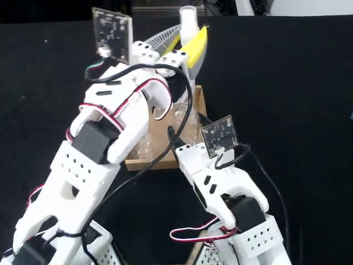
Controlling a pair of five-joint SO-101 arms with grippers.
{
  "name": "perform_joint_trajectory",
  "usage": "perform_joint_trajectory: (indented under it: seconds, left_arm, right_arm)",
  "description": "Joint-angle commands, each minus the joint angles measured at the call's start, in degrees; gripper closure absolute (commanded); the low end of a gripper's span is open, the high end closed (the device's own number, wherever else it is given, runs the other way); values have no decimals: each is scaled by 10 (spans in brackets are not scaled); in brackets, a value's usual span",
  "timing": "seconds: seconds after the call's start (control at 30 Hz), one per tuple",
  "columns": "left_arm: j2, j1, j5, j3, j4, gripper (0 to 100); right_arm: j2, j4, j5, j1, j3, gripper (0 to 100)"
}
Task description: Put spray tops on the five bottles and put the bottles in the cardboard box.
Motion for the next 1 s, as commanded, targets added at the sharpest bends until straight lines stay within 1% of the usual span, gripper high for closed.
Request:
perform_joint_trajectory:
  seconds: [0.0, 0.2, 0.33, 0.6, 0.77, 0.87, 0.9, 0.97]
  left_arm:
    - [4, 0, 6, -45, 14, 970]
    - [3, -1, 5, -38, 22, 970]
    - [2, 3, 5, -37, 85, 970]
    - [2, 8, 7, -36, 185, 970]
    - [4, 22, 7, -32, 214, 970]
    - [2, 22, 7, -4, 213, 970]
    - [2, 22, 7, 4, 213, 962]
    - [2, 19, 7, 17, 216, 904]
  right_arm:
    - [-18, -15, 2, -6, -3, 885]
    - [-18, -15, 2, -4, -3, 885]
    - [-18, -15, 1, -4, -5, 885]
    - [-19, -15, -3, -4, -7, 885]
    - [-19, -15, -3, -5, -8, 885]
    - [-19, -15, -3, -6, -8, 885]
    - [-19, -15, -3, -6, -8, 885]
    - [-19, -15, -3, -6, -8, 885]
